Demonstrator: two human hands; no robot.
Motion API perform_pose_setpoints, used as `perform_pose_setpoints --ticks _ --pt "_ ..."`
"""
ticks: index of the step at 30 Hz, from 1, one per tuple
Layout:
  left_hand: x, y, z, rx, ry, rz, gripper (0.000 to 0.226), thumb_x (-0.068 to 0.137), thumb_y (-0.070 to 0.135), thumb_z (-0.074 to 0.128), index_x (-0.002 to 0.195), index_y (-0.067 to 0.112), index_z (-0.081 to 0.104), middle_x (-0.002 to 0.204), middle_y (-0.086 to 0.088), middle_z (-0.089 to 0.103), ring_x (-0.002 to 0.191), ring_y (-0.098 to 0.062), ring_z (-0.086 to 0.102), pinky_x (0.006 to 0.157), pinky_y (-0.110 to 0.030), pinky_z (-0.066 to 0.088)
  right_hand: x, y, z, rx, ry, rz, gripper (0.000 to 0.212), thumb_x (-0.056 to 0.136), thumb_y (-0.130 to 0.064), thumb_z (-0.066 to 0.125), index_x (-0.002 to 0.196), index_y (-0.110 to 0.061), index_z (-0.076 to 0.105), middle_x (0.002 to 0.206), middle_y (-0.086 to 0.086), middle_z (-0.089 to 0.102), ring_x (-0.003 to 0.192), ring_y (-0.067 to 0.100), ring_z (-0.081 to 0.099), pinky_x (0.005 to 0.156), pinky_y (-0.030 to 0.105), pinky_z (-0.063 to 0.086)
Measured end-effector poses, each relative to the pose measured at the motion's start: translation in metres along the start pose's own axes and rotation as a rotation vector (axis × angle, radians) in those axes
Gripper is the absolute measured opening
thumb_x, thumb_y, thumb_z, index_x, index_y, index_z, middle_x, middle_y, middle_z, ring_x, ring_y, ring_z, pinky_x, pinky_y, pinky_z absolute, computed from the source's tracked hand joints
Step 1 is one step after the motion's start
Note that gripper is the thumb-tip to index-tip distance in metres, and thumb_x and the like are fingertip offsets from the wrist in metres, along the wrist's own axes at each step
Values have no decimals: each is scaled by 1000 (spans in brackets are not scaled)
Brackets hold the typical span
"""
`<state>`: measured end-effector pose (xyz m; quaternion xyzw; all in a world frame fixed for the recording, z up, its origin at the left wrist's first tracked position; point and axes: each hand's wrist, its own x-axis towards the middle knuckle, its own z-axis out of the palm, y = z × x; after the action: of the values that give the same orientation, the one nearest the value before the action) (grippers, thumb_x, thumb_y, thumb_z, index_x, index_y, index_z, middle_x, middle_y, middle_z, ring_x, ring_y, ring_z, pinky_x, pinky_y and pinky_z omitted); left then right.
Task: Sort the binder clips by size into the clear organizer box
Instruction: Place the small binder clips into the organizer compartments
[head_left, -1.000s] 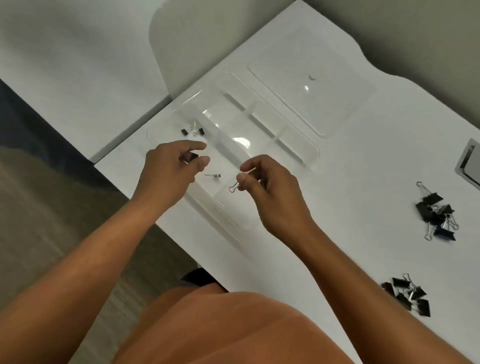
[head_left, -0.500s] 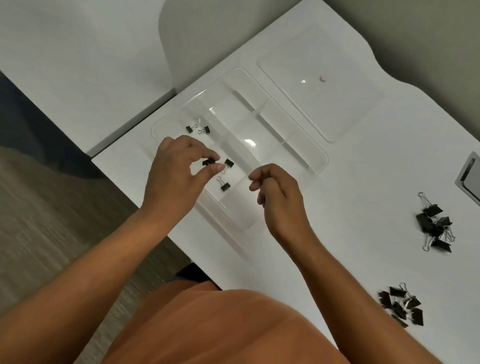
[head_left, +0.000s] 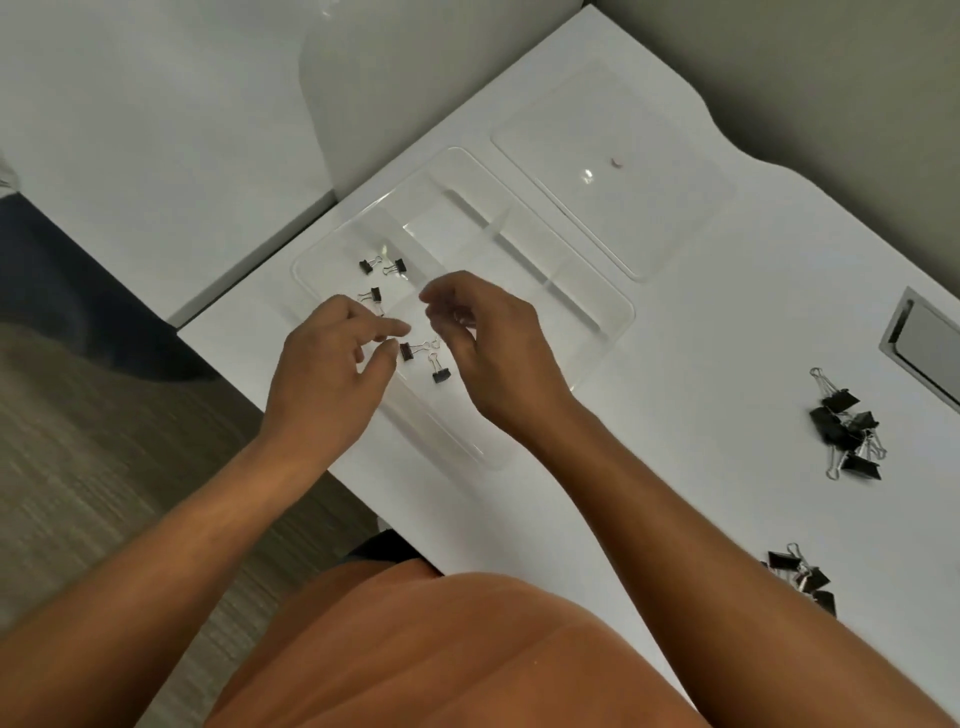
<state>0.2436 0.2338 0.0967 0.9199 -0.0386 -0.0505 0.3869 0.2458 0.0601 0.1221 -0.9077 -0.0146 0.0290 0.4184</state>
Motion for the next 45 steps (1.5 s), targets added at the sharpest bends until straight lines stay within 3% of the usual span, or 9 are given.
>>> perform_pose_setpoints --ticks 3,5,11,15,21,32,39,42,45 --pt "-17 3 2 -61 10 12 19 101 20 67 115 25 79 104 10 60 86 -6 58 69 -7 42 -9 10 2 24 33 54 19 104 -13 60 120 -18 70 116 -6 74 108 5 68 96 18 52" --pt "-28 7 6 -89 20 25 19 101 19 67 114 26 79 102 11 60 85 -6 58 70 -6 43 -28 13 -7 89 106 89 16 104 -15 61 116 -19 71 113 -10 74 108 2 68 97 19 53" --pt "-64 31 38 -128 -55 125 19 99 15 68 110 27 79 98 15 61 83 -7 58 71 -8 44 -116 42 -49 256 149 330 20 101 -9 60 106 -23 72 101 -10 75 97 5 73 85 20 56" --pt "-85 69 73 -77 -160 269 19 98 15 69 109 26 78 95 15 60 83 -4 58 70 -5 40 -182 69 -73 336 235 478 20 100 -8 61 105 -25 72 98 -9 76 92 10 76 90 37 61" --pt "-124 149 147 -56 -378 524 19 98 14 68 107 28 78 97 16 62 81 -4 61 68 -9 39 -281 111 -112 454 400 587 19 101 -12 61 106 -26 72 97 -8 76 90 13 76 92 47 59" --pt "-243 272 302 82 -857 808 18 100 28 65 113 39 71 103 20 60 91 -3 62 74 -20 46 -483 219 -186 525 742 838 19 101 -14 61 103 -29 72 94 -11 76 90 9 75 90 39 61" --pt "-298 326 392 206 -1060 966 21 102 30 62 120 36 71 108 21 57 93 -4 62 81 -27 53 -572 289 -218 292 973 958 15 101 -16 63 105 -29 69 98 -19 69 92 -4 64 70 7 50" --pt "-314 351 428 283 -1116 1043 23 104 30 59 124 33 70 111 17 57 99 -3 59 83 -23 46 -604 325 -239 107 1076 1021 16 99 -15 66 111 -26 68 105 -11 67 89 4 63 74 16 54" --pt "-324 375 462 360 -1158 1111 25 104 29 59 127 30 69 119 10 60 108 -9 60 83 -22 43 -625 363 -252 -108 1107 1073 29 95 -20 74 123 -20 64 122 -1 59 106 18 58 83 31 53"
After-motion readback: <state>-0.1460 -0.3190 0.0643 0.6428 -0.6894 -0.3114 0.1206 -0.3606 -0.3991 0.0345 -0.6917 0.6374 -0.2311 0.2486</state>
